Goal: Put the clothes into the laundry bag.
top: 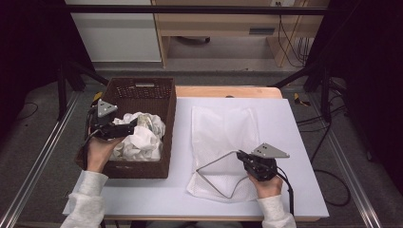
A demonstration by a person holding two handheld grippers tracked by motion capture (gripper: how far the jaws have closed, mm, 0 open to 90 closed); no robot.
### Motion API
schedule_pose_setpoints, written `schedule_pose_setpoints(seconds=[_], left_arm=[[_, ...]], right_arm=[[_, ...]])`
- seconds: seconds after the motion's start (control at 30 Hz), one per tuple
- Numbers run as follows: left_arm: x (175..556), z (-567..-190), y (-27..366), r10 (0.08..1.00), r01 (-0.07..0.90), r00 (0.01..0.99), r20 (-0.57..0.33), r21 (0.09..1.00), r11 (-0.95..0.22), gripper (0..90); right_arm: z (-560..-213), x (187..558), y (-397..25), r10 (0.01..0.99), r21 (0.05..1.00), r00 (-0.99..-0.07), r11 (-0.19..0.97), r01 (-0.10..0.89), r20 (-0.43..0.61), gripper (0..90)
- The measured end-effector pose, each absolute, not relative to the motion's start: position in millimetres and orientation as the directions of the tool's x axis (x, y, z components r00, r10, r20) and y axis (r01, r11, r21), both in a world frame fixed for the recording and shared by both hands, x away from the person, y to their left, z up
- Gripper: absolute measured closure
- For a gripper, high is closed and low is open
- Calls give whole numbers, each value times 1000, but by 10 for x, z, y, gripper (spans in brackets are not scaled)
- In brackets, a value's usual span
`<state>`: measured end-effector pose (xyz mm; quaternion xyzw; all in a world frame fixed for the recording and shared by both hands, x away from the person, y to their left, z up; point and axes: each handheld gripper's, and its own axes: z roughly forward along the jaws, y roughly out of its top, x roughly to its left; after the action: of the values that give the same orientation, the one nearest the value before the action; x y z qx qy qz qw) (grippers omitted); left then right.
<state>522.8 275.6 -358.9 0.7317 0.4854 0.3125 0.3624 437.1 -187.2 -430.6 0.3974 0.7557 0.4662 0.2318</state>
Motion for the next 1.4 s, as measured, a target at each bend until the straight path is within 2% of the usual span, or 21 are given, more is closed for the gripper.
schedule_pose_setpoints(seconds=[0.23, 0.33, 0.4, 0.47, 0.77, 1.0, 1.17, 1.4], left_arm=[[5334, -3713, 2831, 952, 578, 293, 92, 776, -253, 61], [5359, -3756, 2815, 936, 573, 324, 137, 759, -309, 42], [5414, -3801, 2817, 936, 607, 325, 135, 729, -316, 33], [5453, -3873, 2816, 926, 622, 337, 171, 698, -355, 24], [5567, -4063, 2862, 930, 694, 359, 71, 646, -317, 0], [5619, -4156, 2800, 918, 729, 393, 54, 591, -346, 2], [5645, -4188, 2745, 905, 752, 425, 29, 546, -370, 111], [5607, -4159, 2691, 871, 739, 491, -13, 536, -409, 487]], right_arm=[[-4315, 4375, -1866, 816, 883, -578, 254, 395, 24, 883], [-4316, 4379, -1871, 815, 881, -579, 255, 398, 25, 882], [-4317, 4380, -1871, 815, 880, -579, 256, 399, 25, 883], [-4321, 4383, -1870, 814, 879, -581, 260, 399, 23, 882], [-4335, 4392, -1861, 808, 872, -588, 265, 413, 33, 882], [-4372, 4412, -1865, 810, 863, -585, 272, 425, 33, 882], [-4377, 4416, -1864, 811, 861, -583, 272, 430, 35, 882], [-4374, 4416, -1864, 810, 860, -585, 274, 431, 35, 882]])
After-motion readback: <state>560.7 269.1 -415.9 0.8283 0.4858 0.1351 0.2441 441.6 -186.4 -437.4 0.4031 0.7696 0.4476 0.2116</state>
